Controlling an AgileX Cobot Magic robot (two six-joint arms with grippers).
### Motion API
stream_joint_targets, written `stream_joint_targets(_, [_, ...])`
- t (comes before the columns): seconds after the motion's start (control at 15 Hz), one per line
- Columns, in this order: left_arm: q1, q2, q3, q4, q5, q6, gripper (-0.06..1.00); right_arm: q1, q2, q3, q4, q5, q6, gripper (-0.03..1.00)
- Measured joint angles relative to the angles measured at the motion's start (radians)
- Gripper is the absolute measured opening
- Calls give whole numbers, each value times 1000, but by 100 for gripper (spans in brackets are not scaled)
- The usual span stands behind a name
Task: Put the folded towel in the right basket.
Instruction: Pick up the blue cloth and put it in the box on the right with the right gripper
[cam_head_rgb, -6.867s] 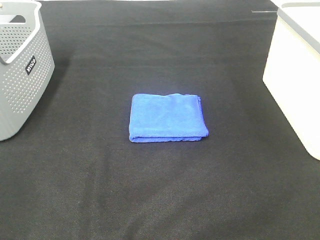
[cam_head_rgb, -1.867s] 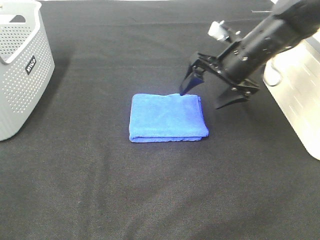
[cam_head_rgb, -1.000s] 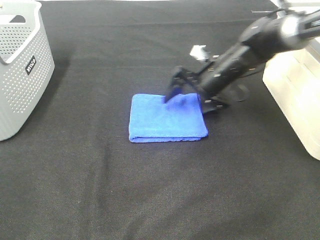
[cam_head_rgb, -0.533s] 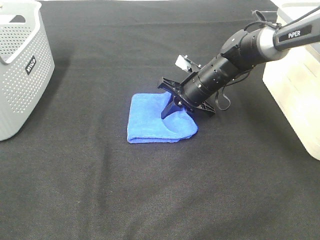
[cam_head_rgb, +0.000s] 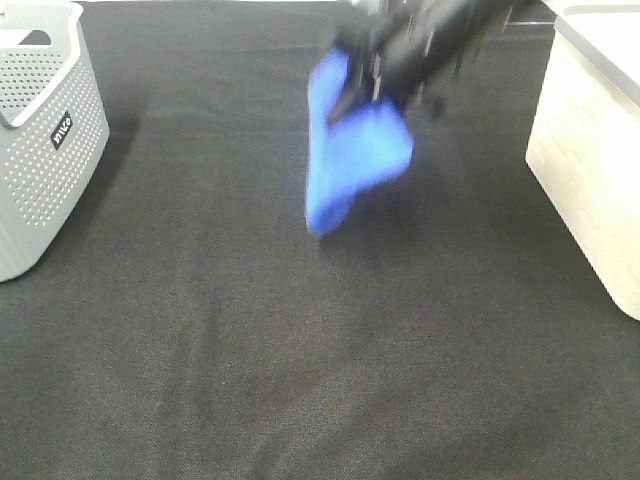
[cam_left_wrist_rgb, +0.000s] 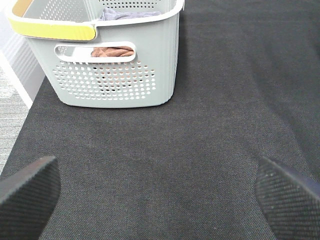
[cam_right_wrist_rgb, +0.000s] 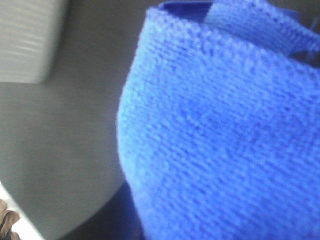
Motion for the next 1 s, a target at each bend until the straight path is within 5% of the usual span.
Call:
stream_joint_targets(0.27, [0,0,0,0,0,0,99,-225,-185,-255,-18,194,46,16])
stream_joint_targets(0.4, [0,0,0,0,0,0,99,-422,-264,-320,-62,205,43,16])
stream_joint_targets(0.6, [0,0,0,0,0,0,99,-599,-292,-321,-176,209,42,16])
stream_joint_targets(1.0, [0,0,0,0,0,0,99,-654,-189,-259,-487,221,119,16])
